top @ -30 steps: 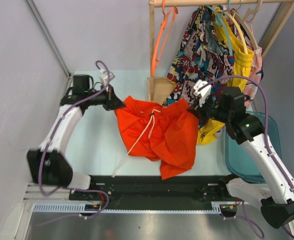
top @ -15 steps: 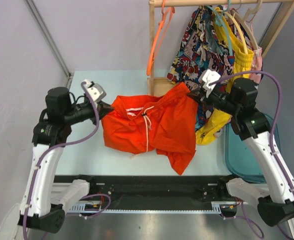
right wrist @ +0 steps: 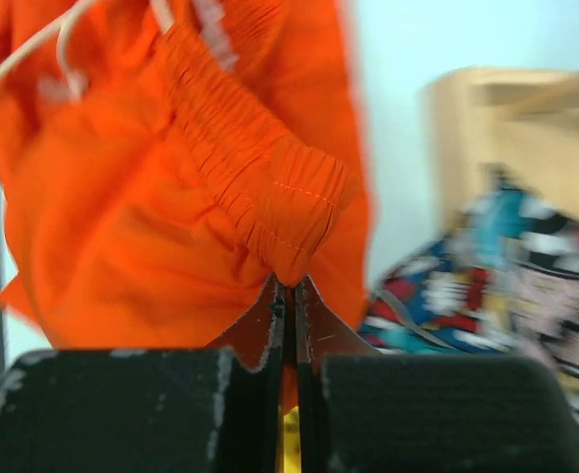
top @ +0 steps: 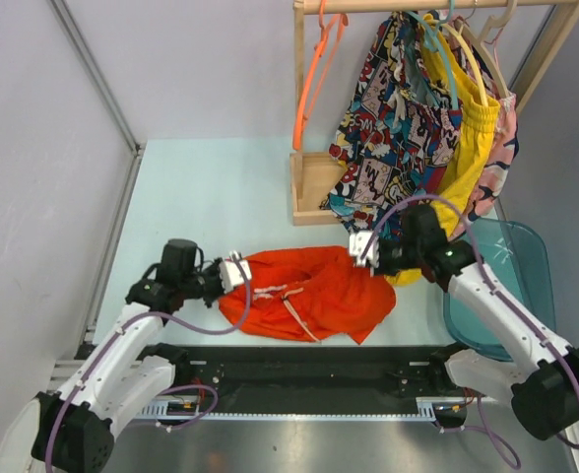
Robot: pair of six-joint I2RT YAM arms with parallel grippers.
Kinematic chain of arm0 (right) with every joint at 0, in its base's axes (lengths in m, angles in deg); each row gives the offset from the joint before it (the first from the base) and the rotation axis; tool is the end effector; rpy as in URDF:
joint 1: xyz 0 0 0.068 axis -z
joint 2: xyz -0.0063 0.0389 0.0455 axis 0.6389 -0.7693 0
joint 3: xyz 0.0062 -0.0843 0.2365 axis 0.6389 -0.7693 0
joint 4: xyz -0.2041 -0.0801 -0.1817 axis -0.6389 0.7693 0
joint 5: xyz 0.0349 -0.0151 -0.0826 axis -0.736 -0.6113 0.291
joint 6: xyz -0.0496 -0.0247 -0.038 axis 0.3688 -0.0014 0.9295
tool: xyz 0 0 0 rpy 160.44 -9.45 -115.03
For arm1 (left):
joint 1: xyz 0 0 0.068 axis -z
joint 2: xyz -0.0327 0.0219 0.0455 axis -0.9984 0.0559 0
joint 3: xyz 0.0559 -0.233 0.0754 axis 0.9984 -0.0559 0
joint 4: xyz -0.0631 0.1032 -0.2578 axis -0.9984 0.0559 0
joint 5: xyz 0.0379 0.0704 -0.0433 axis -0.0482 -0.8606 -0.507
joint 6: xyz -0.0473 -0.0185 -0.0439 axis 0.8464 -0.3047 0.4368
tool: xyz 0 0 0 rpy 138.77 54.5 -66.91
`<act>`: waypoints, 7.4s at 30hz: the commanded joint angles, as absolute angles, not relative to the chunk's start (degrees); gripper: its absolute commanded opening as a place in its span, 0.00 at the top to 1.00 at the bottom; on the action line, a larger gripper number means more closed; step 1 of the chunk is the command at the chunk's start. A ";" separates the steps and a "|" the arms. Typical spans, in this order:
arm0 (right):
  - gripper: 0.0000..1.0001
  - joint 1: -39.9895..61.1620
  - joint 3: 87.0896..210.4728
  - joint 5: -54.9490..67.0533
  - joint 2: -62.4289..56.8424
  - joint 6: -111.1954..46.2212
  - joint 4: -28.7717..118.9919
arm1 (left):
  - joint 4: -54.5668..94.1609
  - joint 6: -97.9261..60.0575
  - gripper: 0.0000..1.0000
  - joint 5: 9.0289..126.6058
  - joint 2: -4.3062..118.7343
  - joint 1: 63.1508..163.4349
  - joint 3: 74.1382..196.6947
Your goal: Place the shorts on the hanger
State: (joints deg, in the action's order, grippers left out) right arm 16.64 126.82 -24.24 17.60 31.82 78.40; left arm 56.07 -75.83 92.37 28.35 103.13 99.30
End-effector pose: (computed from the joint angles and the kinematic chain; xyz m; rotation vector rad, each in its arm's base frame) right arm 0.2305 0.1340 0.2746 -1.6206 1.3986 0.4085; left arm 0.1979 -0.0883 0.2151 1.3692 1.7627 -0.4001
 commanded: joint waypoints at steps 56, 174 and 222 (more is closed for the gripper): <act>0.00 25.21 141.26 -8.19 22.92 -24.27 64.29 | 42.64 -16.45 0.21 59.73 79.18 119.84 181.10; 1.00 1.32 156.82 -20.16 -1.88 -18.94 76.92 | 78.93 -60.22 0.00 56.10 22.22 140.85 130.71; 0.22 -5.73 152.07 -25.14 14.93 2.79 87.23 | 69.10 -56.27 1.00 98.30 18.45 127.49 119.06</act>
